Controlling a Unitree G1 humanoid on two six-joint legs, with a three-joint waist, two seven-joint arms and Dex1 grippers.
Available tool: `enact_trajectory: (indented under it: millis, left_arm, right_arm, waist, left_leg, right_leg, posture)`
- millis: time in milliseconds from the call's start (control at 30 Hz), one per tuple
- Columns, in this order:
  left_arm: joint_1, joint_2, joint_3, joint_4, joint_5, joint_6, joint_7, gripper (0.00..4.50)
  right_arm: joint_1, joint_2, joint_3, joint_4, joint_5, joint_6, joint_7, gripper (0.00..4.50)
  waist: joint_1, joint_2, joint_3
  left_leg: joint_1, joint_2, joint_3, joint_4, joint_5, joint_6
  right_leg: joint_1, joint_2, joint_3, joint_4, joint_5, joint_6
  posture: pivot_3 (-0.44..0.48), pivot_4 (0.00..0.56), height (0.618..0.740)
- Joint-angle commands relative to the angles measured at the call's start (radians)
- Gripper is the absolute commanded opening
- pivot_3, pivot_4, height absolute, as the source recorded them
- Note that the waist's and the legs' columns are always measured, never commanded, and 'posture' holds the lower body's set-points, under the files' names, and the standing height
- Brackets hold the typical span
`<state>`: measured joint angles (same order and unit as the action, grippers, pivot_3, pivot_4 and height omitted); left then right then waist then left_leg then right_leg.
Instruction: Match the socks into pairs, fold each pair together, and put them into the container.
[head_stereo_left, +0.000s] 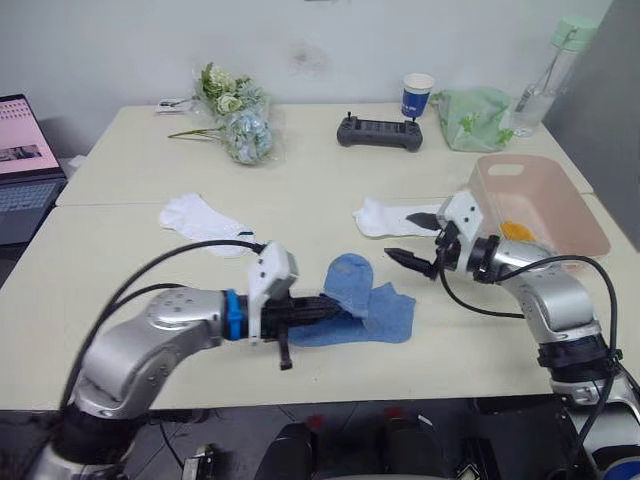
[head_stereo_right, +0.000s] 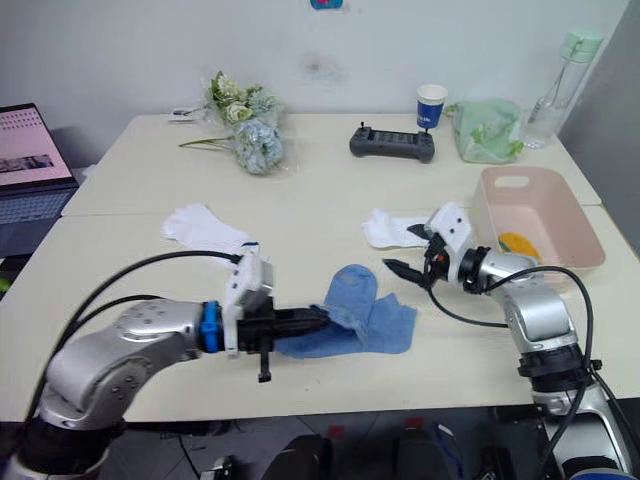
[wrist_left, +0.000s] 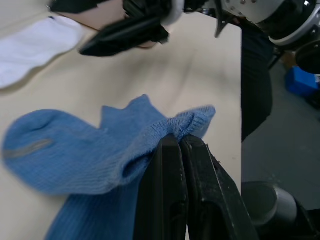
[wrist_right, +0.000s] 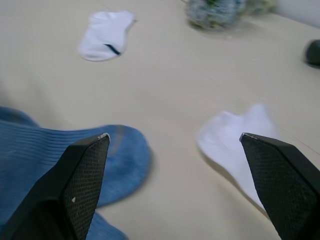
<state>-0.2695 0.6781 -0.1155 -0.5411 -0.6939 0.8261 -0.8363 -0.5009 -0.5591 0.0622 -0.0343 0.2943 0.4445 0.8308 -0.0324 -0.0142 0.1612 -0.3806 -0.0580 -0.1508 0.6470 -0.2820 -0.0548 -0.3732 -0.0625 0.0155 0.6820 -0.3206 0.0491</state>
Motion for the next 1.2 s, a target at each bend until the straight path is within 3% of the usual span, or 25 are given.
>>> enact_trajectory:
  millis: [33, 233, 333, 667, 1067, 1100, 1200]
  left_arm:
    - [-0.054, -0.041, -0.049, 0.06, 0.061, -0.037, 0.018, 0.0]
    - [-0.096, -0.057, -0.064, 0.131, 0.115, -0.078, 0.0, 0.0]
    - [-0.115, -0.069, -0.072, 0.165, 0.143, -0.105, -0.003, 0.0]
    - [-0.135, -0.11, -0.069, 0.158, 0.147, -0.092, -0.002, 0.0]
    - [-0.12, -0.076, -0.032, 0.143, 0.114, -0.09, -0.049, 0.0]
    - [-0.114, -0.066, -0.022, 0.137, 0.099, -0.084, -0.064, 0.2]
    - [-0.094, -0.025, 0.04, 0.134, 0.046, -0.054, -0.095, 0.98]
  right_arm:
    - [0.021, -0.068, -0.047, -0.095, 0.028, 0.01, 0.042, 4.48]
    - [0.141, -0.168, -0.071, -0.377, 0.235, 0.267, 0.116, 4.48]
    - [0.172, -0.145, -0.047, -0.462, 0.282, 0.333, 0.069, 4.48]
    - [0.179, -0.065, 0.122, -0.454, 0.15, 0.289, -0.043, 4.48]
    - [0.188, -0.063, 0.129, -0.446, 0.141, 0.267, -0.023, 0.19]
    - [0.189, -0.064, 0.127, -0.445, 0.14, 0.265, -0.021, 0.01]
    - [0.193, -0.075, 0.12, -0.445, 0.14, 0.256, -0.003, 0.0]
  waist:
    - [0.0, 0.0, 0.0]
    - [0.001, 0.0, 0.0]
    - [-0.001, 0.0, 0.0]
    - [0.001, 0.0, 0.0]
    - [0.001, 0.0, 0.0]
    - [0.0, 0.0, 0.0]
    - [0.0, 0.0, 0.0]
  left_leg:
    - [0.0, 0.0, 0.0, 0.0, 0.0, 0.0]
    - [0.0, 0.001, -0.001, 0.0, 0.0, 0.0]
    - [0.0, 0.0, 0.0, 0.0, 0.0, 0.0]
    - [-0.001, 0.0, -0.001, 0.001, 0.0, 0.0]
    - [0.0, 0.0, -0.001, 0.001, 0.0, 0.0]
    - [0.0, 0.0, -0.001, 0.001, 0.0, 0.0]
    - [0.0, 0.0, -0.001, 0.001, 0.0, 0.0]
  right_leg:
    - [0.0, 0.0, 0.0, 0.0, 0.0, 0.0]
    - [0.0, 0.001, 0.0, 0.0, 0.0, 0.0]
    - [0.0, 0.001, 0.001, 0.0, 0.0, 0.0]
    - [0.0, 0.001, 0.0, -0.001, 0.0, 0.0]
    - [0.0, 0.001, 0.0, 0.0, 0.0, 0.0]
    - [0.0, 0.001, 0.0, 0.0, 0.0, 0.0]
    - [0.0, 0.001, 0.0, 0.0, 0.0, 0.0]
  posture:
    - [0.0, 0.15, 0.74]
    - [0.0, 0.15, 0.74]
    - [0.0, 0.15, 0.74]
    - [0.0, 0.15, 0.74]
    - [0.0, 0.15, 0.74]
    - [0.0, 0.15, 0.74]
    - [0.0, 0.15, 0.74]
